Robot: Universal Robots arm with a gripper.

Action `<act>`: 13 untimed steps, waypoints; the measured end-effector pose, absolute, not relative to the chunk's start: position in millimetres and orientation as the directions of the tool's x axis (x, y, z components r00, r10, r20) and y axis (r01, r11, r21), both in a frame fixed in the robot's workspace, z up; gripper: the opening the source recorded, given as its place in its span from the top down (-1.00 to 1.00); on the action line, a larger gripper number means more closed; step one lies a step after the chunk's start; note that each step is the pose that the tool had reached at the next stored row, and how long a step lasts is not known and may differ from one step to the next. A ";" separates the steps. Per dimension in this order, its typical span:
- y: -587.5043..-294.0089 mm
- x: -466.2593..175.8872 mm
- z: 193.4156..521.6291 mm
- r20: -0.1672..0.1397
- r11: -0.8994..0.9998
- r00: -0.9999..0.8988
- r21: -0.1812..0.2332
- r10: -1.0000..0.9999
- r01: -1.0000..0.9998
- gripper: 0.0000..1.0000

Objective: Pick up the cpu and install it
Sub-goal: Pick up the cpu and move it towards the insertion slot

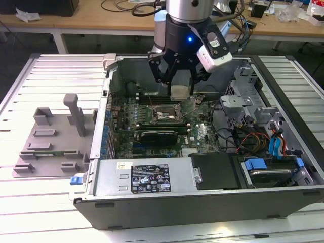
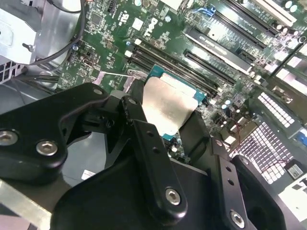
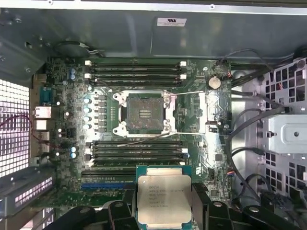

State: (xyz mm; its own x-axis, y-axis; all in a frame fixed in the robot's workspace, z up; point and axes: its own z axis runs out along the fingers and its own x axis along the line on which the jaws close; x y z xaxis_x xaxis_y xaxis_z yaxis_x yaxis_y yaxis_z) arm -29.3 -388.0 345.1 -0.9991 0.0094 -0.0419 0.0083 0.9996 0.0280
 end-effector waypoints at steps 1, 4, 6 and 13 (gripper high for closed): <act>-386.1 -29.3 341.7 -0.042 1.000 -0.999 0.028 0.009 0.008 -0.09; -376.9 -29.5 329.8 -0.042 1.000 -0.999 0.029 0.009 0.008 -0.09; -374.2 -30.0 326.8 -0.042 1.000 -0.999 0.029 0.010 0.008 -0.09; -366.6 -33.3 308.8 -0.042 0.999 -0.999 0.031 0.010 0.008 -0.09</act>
State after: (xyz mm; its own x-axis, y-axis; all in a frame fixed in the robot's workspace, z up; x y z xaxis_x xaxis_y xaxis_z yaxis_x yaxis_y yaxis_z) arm -33.3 -366.6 308.8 -0.9991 0.0095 -0.0419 0.0082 0.9995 0.0310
